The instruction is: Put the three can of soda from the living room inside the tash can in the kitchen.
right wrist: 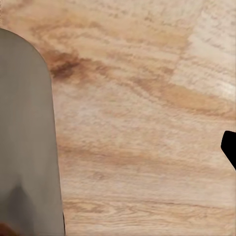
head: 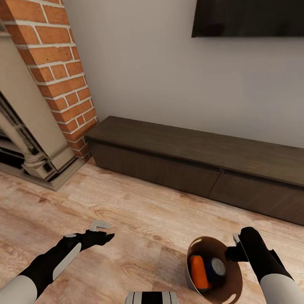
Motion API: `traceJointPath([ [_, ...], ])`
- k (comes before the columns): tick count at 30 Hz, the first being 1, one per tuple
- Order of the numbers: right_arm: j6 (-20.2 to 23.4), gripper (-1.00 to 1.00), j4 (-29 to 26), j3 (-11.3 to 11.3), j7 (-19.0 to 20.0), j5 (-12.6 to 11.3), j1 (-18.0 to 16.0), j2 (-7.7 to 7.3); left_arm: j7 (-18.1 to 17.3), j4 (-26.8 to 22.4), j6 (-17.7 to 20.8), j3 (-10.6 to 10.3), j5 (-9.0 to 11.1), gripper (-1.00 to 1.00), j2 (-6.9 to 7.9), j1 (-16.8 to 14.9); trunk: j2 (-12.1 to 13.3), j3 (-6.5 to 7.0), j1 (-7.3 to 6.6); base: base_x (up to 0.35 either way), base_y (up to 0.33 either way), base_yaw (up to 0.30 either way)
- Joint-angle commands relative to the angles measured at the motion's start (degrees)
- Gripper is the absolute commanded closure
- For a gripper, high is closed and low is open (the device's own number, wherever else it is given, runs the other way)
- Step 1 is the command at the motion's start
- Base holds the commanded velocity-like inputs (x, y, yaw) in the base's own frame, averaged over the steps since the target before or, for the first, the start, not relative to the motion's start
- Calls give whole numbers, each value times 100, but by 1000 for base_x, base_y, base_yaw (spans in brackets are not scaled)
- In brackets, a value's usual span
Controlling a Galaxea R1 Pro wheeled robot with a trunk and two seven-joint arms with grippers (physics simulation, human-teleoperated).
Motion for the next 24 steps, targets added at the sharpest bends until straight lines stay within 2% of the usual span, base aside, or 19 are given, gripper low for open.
traceJointPath([
  [1,0,-100,0,-2,2,-4,0,-1,0,0,0,0,-1,-100,0,0,0,0,0,0,0,0],
  [12,0,-100,0,-15,21,-22,0,0,0,-4,0,-16,-7,-100,0,0,0,0,0,0,0,0],
  [24,0,-100,-2,-12,8,-19,0,5,-1,-27,33,-39,-8,-100,-7,0,16,266,-31,0,0,0],
])
